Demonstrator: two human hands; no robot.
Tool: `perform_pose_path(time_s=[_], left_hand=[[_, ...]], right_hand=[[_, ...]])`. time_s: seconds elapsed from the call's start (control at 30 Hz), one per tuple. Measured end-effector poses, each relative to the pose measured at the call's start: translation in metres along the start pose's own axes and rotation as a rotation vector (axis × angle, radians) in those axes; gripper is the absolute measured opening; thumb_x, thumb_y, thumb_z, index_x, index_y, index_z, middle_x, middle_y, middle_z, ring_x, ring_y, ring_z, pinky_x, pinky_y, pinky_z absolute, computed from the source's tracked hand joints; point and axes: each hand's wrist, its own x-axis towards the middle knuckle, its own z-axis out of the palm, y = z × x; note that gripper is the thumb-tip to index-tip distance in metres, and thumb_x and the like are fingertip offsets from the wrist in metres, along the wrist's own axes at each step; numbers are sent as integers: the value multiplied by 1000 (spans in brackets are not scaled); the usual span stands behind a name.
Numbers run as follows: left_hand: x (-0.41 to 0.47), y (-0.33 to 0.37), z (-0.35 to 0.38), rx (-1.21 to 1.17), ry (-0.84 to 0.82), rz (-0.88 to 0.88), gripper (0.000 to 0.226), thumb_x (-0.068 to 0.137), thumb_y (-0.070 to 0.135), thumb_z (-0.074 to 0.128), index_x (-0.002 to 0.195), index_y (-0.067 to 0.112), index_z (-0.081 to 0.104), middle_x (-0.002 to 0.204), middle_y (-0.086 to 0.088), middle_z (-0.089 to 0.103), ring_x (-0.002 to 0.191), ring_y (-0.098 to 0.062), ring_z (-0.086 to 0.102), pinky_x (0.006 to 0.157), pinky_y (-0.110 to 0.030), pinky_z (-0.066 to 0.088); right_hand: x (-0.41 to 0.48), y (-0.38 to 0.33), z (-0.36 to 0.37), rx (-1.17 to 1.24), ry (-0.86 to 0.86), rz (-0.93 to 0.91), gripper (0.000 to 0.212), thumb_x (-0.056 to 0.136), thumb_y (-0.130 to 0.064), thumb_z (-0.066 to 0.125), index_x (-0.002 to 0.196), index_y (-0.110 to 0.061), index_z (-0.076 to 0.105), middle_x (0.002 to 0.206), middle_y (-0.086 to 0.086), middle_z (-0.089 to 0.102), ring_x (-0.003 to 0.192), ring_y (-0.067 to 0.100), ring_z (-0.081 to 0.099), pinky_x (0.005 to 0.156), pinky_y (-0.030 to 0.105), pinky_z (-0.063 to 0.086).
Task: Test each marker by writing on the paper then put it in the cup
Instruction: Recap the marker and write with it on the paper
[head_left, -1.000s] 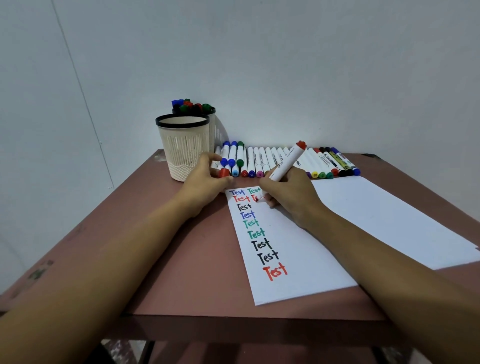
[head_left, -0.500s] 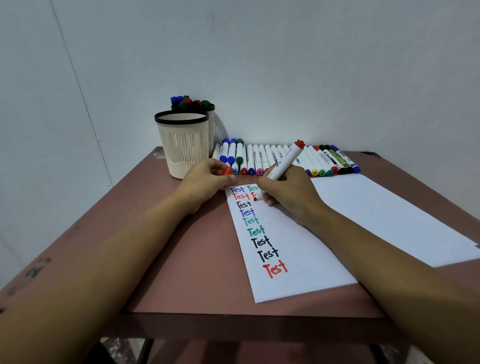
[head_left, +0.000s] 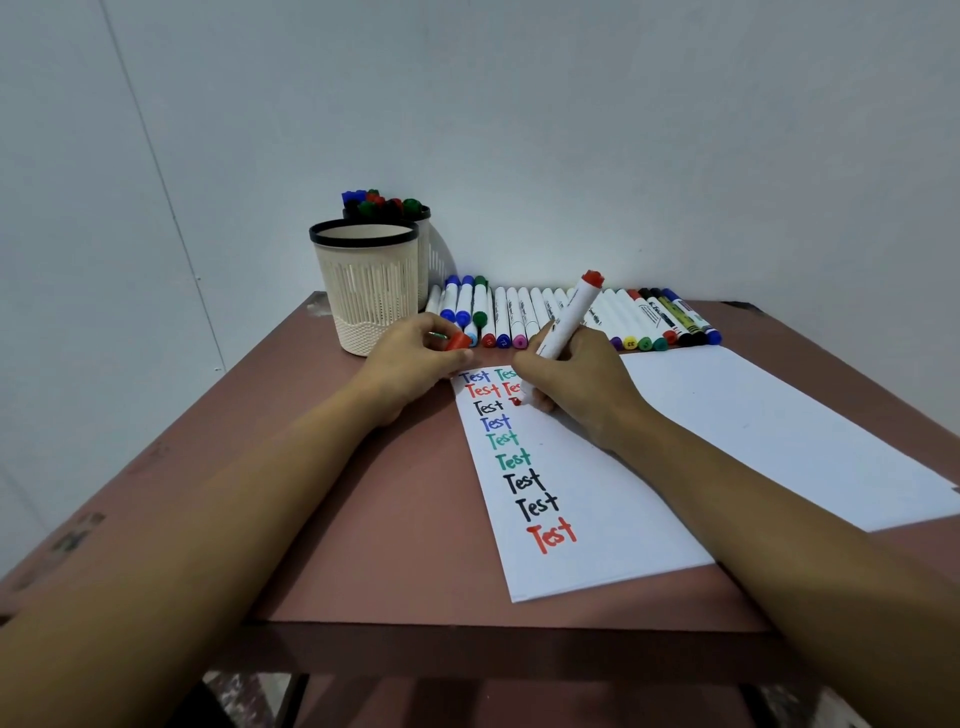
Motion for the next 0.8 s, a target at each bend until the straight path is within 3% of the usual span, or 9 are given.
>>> perform_pose_path(time_s=[0.13, 0.27, 0.53, 0.7, 0.8], left_hand=[[0, -1, 0, 26, 8, 13, 25, 82, 19, 70, 104, 17, 59, 86, 2, 57, 77, -9, 54, 66, -17, 45], [0, 0, 0, 28, -4, 6, 25, 81, 20, 70, 103, 19, 58, 94, -1, 59, 85, -13, 56, 70, -19, 46], [0, 0, 0, 42, 0, 4, 25, 81, 22, 70, 103, 21, 58, 100, -4, 59, 88, -13, 56, 67, -18, 45], [-1, 0, 0, 51, 5, 10, 24, 81, 22, 70, 102, 21, 58, 100, -5, 60, 88, -14, 56, 69, -19, 46], [-1, 1, 0, 62, -1, 13, 25, 81, 22, 70, 103, 20, 58, 99, -4, 59, 88, -15, 55, 70, -20, 46]], right_hand=[[1, 0, -1, -13, -2, 9, 14, 77, -10, 64, 69, -11, 53, 68, 13, 58, 63, 22, 56, 62, 34, 50], [-2, -3, -3, 75, 84, 18, 14, 81, -6, 62, 72, -8, 52, 61, 11, 52, 49, 17, 46, 51, 28, 44], [-3, -1, 0, -65, 91, -44, 14, 79, -10, 65, 72, -10, 54, 71, 14, 59, 59, 20, 57, 57, 31, 51], [-3, -1, -3, -16, 48, -23, 12, 80, -6, 64, 75, -7, 54, 71, 18, 58, 54, 19, 53, 50, 26, 48], [-1, 0, -1, -24, 59, -18, 15, 79, -9, 65, 70, -11, 53, 70, 14, 56, 61, 21, 54, 56, 29, 49]])
